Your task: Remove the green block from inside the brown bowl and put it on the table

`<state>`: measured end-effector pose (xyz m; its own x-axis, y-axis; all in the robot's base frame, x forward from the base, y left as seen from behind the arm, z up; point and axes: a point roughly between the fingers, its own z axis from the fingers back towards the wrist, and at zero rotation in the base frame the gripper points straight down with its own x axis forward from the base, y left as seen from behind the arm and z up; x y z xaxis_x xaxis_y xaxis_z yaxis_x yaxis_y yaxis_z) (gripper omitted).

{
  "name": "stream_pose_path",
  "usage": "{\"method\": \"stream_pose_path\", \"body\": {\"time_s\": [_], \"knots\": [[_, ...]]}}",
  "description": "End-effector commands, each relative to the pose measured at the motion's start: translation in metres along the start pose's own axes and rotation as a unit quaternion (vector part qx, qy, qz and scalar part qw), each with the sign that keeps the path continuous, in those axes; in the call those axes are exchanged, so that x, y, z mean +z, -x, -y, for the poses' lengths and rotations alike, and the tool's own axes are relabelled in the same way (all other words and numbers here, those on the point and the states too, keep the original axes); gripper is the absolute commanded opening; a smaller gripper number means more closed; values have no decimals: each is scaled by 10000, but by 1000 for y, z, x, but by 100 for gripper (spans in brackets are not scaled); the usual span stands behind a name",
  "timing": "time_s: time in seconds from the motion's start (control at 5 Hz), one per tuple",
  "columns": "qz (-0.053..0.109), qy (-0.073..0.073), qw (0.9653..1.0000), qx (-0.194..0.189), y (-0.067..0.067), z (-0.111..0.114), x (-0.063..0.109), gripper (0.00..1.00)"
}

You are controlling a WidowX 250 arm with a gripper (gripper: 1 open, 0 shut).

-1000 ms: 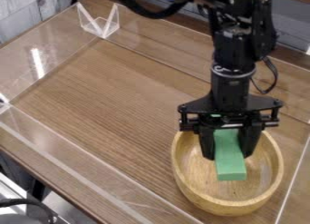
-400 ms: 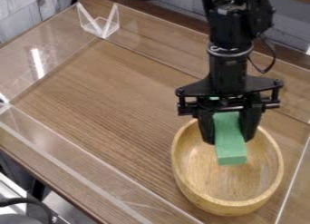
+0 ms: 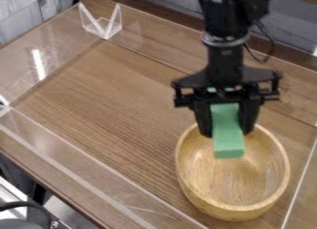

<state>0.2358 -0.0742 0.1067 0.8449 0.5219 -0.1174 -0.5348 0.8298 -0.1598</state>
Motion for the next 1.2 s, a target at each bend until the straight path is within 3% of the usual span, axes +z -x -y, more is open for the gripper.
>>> {"method": "stream_pose_path", "body": {"time_s": [0.0,0.2,0.4,0.6,1.0], "knots": [[247,210,9981,-531,-19,-19,33,0],[275,238,9939,-1037,-29,-42,50,0],[506,325,9906,-1225,-21,-37,56,0],[613,362,9857,-1526,-11,-32,53,0],[836,471,9791,-1794,5,-20,46,0]]}}
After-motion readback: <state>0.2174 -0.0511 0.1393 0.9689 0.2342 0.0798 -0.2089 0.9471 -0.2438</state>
